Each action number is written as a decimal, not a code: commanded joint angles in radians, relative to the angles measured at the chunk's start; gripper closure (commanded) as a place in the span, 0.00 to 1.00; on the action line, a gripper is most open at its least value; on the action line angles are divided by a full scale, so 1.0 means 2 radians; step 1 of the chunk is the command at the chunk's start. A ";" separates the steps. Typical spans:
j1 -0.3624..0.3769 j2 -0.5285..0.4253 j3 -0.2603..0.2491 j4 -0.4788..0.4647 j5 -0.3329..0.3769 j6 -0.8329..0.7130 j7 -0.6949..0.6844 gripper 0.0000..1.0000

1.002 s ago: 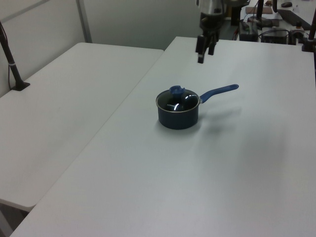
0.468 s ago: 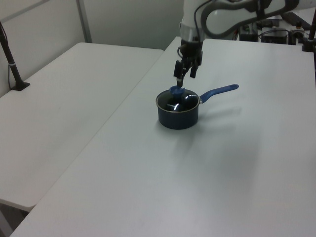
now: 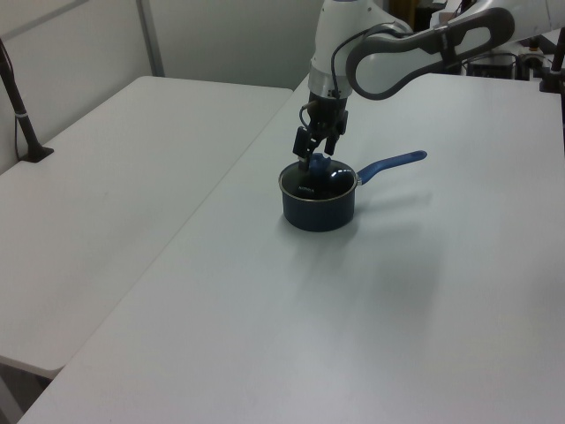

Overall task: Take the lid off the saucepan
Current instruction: 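Move the gripper over the saucepan and lower it to the blue lid knob, then close the gripper on the blue knob and lift the glass lid, then carry the lid away from the saucepan beside the handle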

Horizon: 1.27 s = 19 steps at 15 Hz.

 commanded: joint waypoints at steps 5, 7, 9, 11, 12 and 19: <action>0.005 0.014 0.001 0.021 -0.012 0.002 0.015 0.41; 0.005 0.011 0.001 0.021 -0.012 -0.001 0.014 0.52; 0.004 0.006 -0.001 0.021 -0.012 -0.003 0.012 0.57; 0.002 0.001 -0.003 0.021 -0.012 -0.011 0.011 0.58; 0.002 -0.002 -0.005 0.021 -0.011 -0.017 0.010 0.58; -0.009 -0.026 -0.021 0.024 -0.004 -0.037 0.002 0.59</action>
